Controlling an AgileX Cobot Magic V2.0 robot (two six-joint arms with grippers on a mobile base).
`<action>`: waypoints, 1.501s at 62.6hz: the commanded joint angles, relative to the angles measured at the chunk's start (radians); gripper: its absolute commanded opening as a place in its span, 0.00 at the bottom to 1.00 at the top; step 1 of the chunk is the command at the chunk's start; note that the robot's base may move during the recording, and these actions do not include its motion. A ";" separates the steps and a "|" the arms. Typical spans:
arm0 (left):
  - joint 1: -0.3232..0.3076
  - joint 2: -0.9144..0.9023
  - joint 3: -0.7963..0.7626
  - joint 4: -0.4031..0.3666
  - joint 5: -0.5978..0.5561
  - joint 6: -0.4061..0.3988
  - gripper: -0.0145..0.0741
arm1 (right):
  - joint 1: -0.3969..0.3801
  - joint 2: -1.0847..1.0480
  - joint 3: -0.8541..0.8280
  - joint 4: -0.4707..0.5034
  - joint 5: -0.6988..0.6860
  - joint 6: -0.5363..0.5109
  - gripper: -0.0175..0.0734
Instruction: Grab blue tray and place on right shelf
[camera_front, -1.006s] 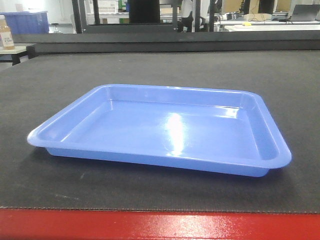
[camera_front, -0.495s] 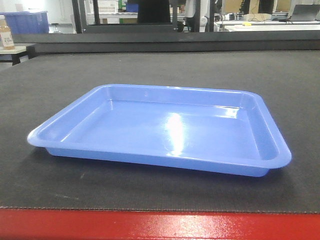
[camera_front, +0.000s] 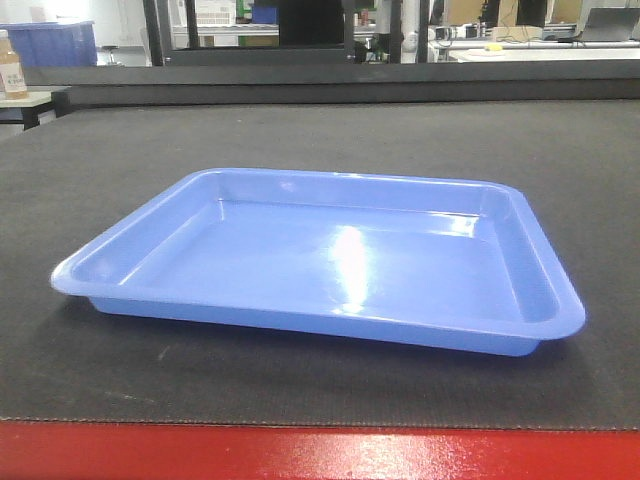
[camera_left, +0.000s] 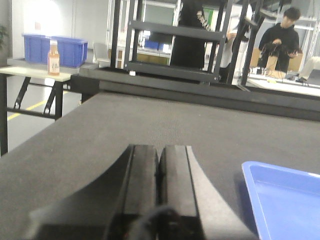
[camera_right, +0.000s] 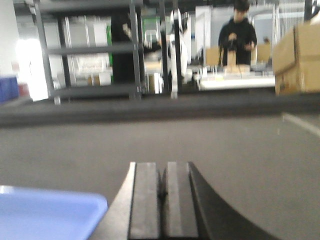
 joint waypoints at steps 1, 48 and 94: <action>-0.005 0.037 -0.163 0.083 -0.031 0.003 0.11 | -0.005 0.025 -0.166 0.004 -0.035 -0.006 0.28; -0.333 0.974 -1.046 0.049 0.764 0.032 0.70 | 0.349 0.986 -1.071 0.136 0.804 -0.007 0.84; -0.359 1.673 -1.421 0.037 1.005 -0.058 0.70 | 0.434 1.585 -1.219 -0.139 1.020 0.453 0.84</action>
